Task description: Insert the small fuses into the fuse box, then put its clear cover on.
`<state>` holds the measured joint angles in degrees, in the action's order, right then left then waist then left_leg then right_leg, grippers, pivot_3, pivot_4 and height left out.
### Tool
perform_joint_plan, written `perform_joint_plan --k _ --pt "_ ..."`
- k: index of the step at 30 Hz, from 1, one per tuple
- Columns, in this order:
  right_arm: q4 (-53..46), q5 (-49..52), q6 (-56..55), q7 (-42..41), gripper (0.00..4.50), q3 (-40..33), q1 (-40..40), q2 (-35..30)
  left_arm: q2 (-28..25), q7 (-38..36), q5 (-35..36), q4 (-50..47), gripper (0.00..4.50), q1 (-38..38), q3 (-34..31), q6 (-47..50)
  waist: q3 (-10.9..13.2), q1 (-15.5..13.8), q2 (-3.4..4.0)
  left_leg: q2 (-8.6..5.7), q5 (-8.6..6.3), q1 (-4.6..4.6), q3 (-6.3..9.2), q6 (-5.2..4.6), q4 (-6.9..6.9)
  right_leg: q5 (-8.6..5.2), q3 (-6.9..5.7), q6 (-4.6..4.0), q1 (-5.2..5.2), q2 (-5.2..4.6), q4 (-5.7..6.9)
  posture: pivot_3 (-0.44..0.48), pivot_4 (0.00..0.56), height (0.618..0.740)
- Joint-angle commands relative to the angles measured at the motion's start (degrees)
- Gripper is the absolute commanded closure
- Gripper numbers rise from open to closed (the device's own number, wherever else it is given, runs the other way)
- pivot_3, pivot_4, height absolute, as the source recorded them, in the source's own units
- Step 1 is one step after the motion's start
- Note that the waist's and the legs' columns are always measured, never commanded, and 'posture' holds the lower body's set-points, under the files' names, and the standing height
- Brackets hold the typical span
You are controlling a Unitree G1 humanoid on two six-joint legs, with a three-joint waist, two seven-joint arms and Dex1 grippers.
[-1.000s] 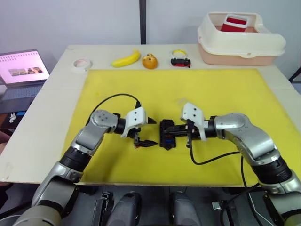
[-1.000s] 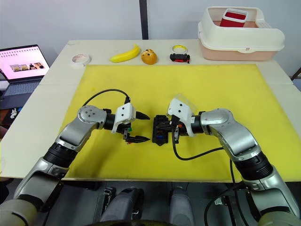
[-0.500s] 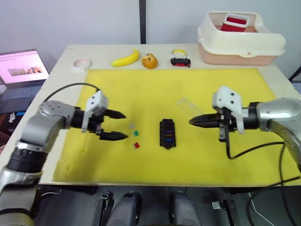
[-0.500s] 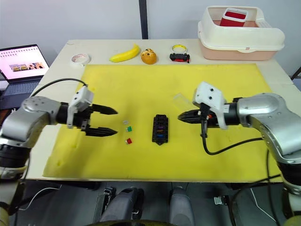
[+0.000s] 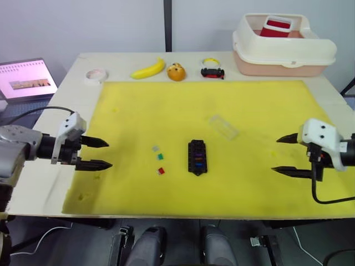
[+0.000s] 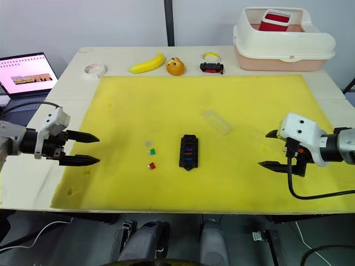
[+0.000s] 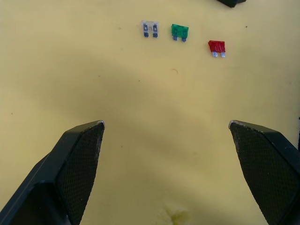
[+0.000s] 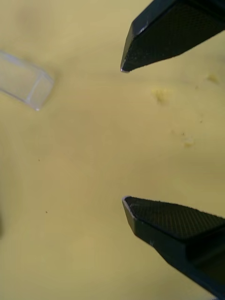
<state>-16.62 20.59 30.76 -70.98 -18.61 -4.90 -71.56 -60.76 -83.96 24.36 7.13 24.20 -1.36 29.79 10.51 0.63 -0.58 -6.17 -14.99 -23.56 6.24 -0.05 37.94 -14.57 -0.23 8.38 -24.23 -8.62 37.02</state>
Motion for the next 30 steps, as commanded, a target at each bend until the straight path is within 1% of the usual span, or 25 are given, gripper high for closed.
perform_joint_plan --k 1,4,7,10,15,19,22,26,30 --pt "-2.78 1.62 0.53 0.57 0.08 -0.94 -2.61 -0.69 0.49 -0.27 1.05 -1.82 0.00 1.17 -0.62 0.36 0.01 0.00 0.01 0.00 0.00 0.00 0.00 0.00 0.00 0.00 0.00 0.00 0.00 0.00 0.00 0.000 0.150 0.740" --pt "-5.96 4.92 3.90 2.19 0.08 2.12 -7.71 0.62 2.55 -0.02 2.09 -4.91 0.00 1.27 1.01 2.52 0.01 0.00 0.03 0.00 0.00 0.00 0.00 0.00 0.00 0.00 0.00 0.00 0.00 -0.01 0.00 0.000 0.150 0.740" --pt "-10.37 8.60 7.95 3.96 0.08 7.09 -14.26 3.03 4.63 -0.51 4.77 -9.48 0.00 1.60 3.14 7.70 0.02 0.03 0.02 0.01 0.00 -0.01 0.01 0.00 0.00 0.00 0.00 0.00 0.00 -0.01 -0.01 0.000 0.150 0.740" --pt "-14.00 10.60 11.49 6.40 0.08 13.36 -21.09 7.05 7.15 0.15 5.44 -8.99 0.00 3.08 5.11 10.49 0.02 0.04 0.02 0.01 0.00 -0.02 0.02 0.00 0.00 0.00 0.00 0.00 -0.01 -0.01 -0.02 0.000 0.150 0.740" --pt "-16.85 11.32 15.30 9.76 0.08 20.64 -28.18 12.65 10.23 -0.07 6.69 -6.87 0.00 5.62 7.60 15.07 0.02 0.00 0.01 -0.02 0.00 -0.03 0.02 0.00 0.02 0.00 0.00 0.00 -0.01 -0.01 -0.02 0.000 0.150 0.740" --pt "-17.79 10.52 16.30 11.71 0.08 24.15 -30.60 15.63 12.23 -0.62 7.96 -7.75 0.00 5.57 9.95 18.31 0.02 -0.03 0.00 -0.02 0.00 -0.03 0.03 0.00 0.02 0.00 0.00 0.00 -0.02 0.00 0.00 0.000 0.150 0.740" --pt "-18.10 10.26 16.79 12.76 0.08 25.69 -31.57 17.06 15.20 1.36 8.66 -6.23 0.00 6.58 11.01 21.39 0.01 -0.05 0.00 -0.02 0.00 -0.03 0.03 0.00 0.03 0.00 0.00 0.00 -0.02 0.00 0.02 0.000 0.150 0.740" --pt "-19.02 10.28 17.79 14.14 0.08 26.51 -32.05 18.10 18.37 3.16 8.95 -3.04 0.00 8.39 11.97 25.39 0.01 0.01 -0.01 -0.03 0.01 -0.03 0.03 0.00 0.05 0.00 0.00 0.00 -0.02 0.01 0.05 0.000 0.150 0.740" --pt "-19.46 10.41 18.59 14.86 0.08 26.48 -32.13 18.33 19.99 3.91 8.83 0.34 0.00 9.32 13.39 28.92 0.01 0.01 -0.01 -0.03 0.01 -0.03 0.03 0.01 0.05 0.00 0.00 0.00 -0.03 0.01 0.05 0.000 0.150 0.740"
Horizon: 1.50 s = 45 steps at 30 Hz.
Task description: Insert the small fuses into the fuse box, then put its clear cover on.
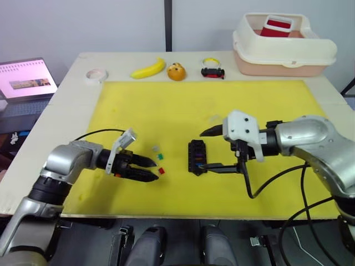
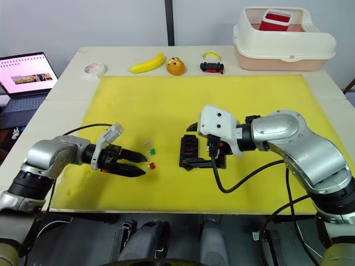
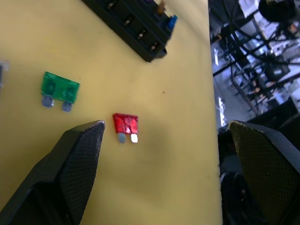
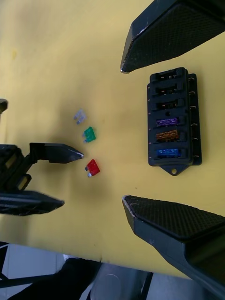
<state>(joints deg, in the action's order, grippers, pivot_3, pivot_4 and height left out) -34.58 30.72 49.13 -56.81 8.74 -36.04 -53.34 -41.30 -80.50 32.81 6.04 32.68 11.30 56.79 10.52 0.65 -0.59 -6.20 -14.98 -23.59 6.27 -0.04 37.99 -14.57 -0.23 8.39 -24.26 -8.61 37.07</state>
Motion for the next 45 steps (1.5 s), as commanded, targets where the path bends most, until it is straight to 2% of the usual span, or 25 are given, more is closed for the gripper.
perform_joint_plan --k 1,9,15,32,35,38,41,45 --pt "-1.61 0.28 0.41 0.84 0.08 -0.91 -0.98 0.10 1.01 0.91 0.42 2.56 0.00 1.06 0.64 2.50 0.00 0.00 0.00 0.00 0.00 0.00 0.00 0.00 0.00 0.00 0.00 0.00 0.00 0.00 0.00 0.000 0.150 0.740" --pt "-1.90 0.29 1.04 1.20 0.08 -0.83 -1.03 0.08 2.91 1.13 1.07 8.15 0.00 2.15 1.42 6.30 -0.02 -0.07 0.01 -0.01 0.01 0.01 0.01 0.01 0.02 0.00 0.00 0.00 0.02 0.00 0.01 0.000 0.150 0.740" --pt "-1.51 -0.06 0.95 1.18 0.08 -0.26 -1.51 0.30 3.70 -0.66 2.09 7.76 0.00 2.02 3.05 8.21 -0.04 -0.16 0.01 -0.02 0.01 0.01 0.01 0.01 0.02 0.00 0.00 0.00 0.04 -0.02 0.00 0.000 0.150 0.740" --pt "-1.81 -0.76 1.16 1.75 0.08 -0.13 -1.15 -0.38 4.38 -4.05 -1.28 7.57 0.00 1.80 8.22 4.45 -0.05 -0.36 0.01 -0.05 0.01 0.01 0.01 0.01 0.03 0.00 0.00 0.00 0.07 -0.05 -0.03 0.000 0.150 0.740" --pt "-1.79 -0.95 1.10 1.72 0.00 -0.16 -1.08 -0.31 4.14 -4.68 -2.44 7.81 0.78 1.61 8.86 3.29 -0.05 -0.28 0.01 -0.05 0.00 0.01 0.00 0.00 0.03 0.00 0.00 0.00 0.07 -0.04 -0.04 0.000 0.150 0.740" --pt "-1.55 -1.25 0.95 1.72 0.00 0.03 -1.20 -0.11 4.13 -4.92 -3.74 8.49 2.23 1.52 9.51 1.58 -0.05 -0.04 0.01 -0.05 0.00 0.01 0.00 0.00 0.03 0.00 0.00 0.00 0.06 -0.04 -0.05 0.000 0.150 0.740" --pt "-1.56 -1.41 0.98 1.74 0.00 0.11 -1.24 0.07 4.50 -4.41 -4.34 9.61 3.87 1.68 9.16 0.90 -0.05 -0.01 0.01 -0.04 0.00 0.01 0.00 0.00 0.01 0.00 0.00 0.00 0.04 -0.03 -0.05 0.000 0.150 0.740" --pt "-1.66 -1.54 0.98 1.78 0.00 0.20 -1.16 0.17 4.97 -3.60 -5.94 11.91 3.87 1.85 9.06 -0.98 -0.06 -0.14 0.02 -0.03 0.00 0.01 0.00 0.00 0.02 0.00 0.00 0.00 0.05 -0.03 -0.03 0.000 0.150 0.740"
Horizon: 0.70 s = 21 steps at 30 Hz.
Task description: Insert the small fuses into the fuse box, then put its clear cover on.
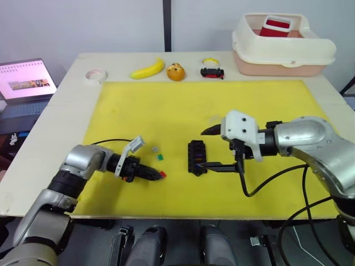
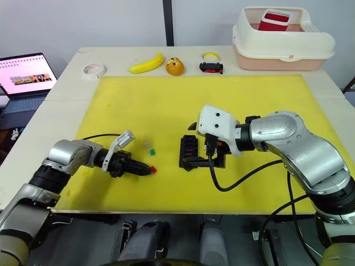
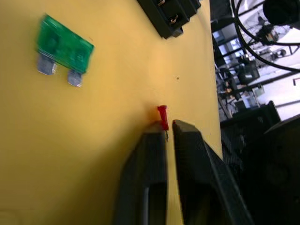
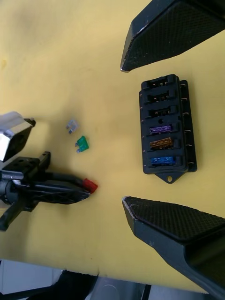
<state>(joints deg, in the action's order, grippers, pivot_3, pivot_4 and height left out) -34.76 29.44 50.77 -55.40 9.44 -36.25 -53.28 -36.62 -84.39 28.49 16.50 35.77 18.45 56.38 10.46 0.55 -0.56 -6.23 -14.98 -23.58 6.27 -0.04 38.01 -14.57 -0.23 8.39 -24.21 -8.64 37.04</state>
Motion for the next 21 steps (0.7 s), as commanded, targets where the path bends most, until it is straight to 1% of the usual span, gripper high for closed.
perform_joint_plan --k 1,8,14,21 --pt "-1.48 -0.27 -0.67 0.41 0.00 -0.46 -0.94 0.13 0.25 0.16 -1.74 1.70 3.87 -1.26 1.92 -0.74 0.00 -0.04 0.00 0.00 0.00 0.00 0.00 0.00 0.01 0.00 0.00 0.00 0.01 0.00 0.00 0.000 0.150 0.740" --pt "-1.34 -0.44 -0.86 0.70 0.00 0.03 -0.86 0.17 0.07 0.37 -1.79 2.94 3.87 -1.27 0.57 -1.38 -0.01 0.02 0.01 0.00 0.00 0.03 0.00 0.00 0.01 0.00 0.00 0.00 0.02 0.00 0.01 0.000 0.150 0.740" --pt "-1.39 -0.59 -1.07 0.75 0.00 0.27 -0.71 0.05 0.47 1.57 -0.79 5.02 3.87 -0.55 -2.42 0.14 -0.01 0.06 0.01 0.01 0.00 0.03 0.00 0.00 0.01 0.00 0.00 0.00 0.02 0.02 0.03 0.000 0.150 0.740" --pt "-1.27 -0.94 -1.30 0.70 0.00 0.57 -0.72 0.14 0.77 2.27 -1.23 6.32 3.87 -0.98 -2.98 -0.55 -0.01 0.06 0.01 0.01 0.00 0.04 0.01 0.00 0.01 0.00 0.00 0.00 0.01 0.02 0.04 0.000 0.150 0.740"
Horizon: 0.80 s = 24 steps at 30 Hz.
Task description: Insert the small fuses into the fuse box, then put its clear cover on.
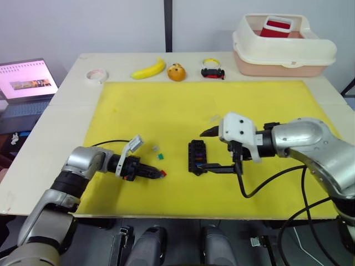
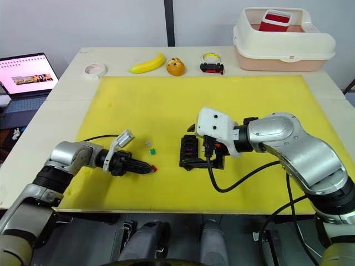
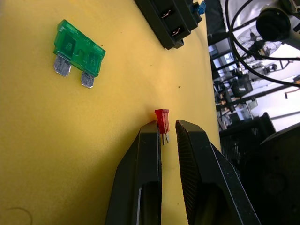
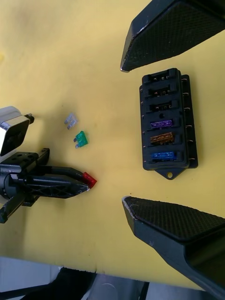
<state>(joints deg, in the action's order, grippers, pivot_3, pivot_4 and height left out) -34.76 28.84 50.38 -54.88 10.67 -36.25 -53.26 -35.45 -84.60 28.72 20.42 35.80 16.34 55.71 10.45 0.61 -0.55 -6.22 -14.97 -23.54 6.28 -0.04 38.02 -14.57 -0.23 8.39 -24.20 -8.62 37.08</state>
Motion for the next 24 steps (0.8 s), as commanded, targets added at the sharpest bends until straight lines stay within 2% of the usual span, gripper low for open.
perform_joint_plan --k 1,18,20,24 --pt "-1.31 -0.34 -0.90 0.15 0.00 -0.66 -0.73 0.13 -0.39 2.52 -1.38 2.33 3.87 -1.10 -0.95 0.19 0.00 0.00 0.00 0.00 0.00 0.00 0.00 0.00 0.00 0.00 0.00 0.00 0.00 0.00 0.00 0.000 0.150 0.740" --pt "-0.88 -0.67 -1.00 -0.47 0.00 -0.25 -1.53 0.34 -0.10 4.17 -0.62 2.10 3.87 -1.91 -3.08 1.04 0.00 0.02 0.00 0.01 0.01 0.02 0.01 0.02 0.00 0.00 0.00 0.00 0.00 0.01 0.02 0.000 0.150 0.740" --pt "-0.90 -0.68 -0.93 -0.43 0.00 -0.12 -1.65 0.43 -0.06 4.47 -0.55 1.99 4.43 -2.03 -3.36 1.11 0.00 0.03 0.00 0.01 0.01 0.02 0.01 0.02 0.00 0.00 0.00 0.00 0.00 0.01 0.02 0.000 0.150 0.740" --pt "-1.18 -0.64 -0.58 -0.29 0.00 0.15 -1.87 0.68 -0.28 4.63 0.04 0.87 4.47 -2.39 -4.11 1.79 -0.01 0.04 0.01 0.02 0.01 0.02 0.02 0.02 -0.01 0.00 0.00 0.00 0.00 0.01 0.02 0.000 0.150 0.740"
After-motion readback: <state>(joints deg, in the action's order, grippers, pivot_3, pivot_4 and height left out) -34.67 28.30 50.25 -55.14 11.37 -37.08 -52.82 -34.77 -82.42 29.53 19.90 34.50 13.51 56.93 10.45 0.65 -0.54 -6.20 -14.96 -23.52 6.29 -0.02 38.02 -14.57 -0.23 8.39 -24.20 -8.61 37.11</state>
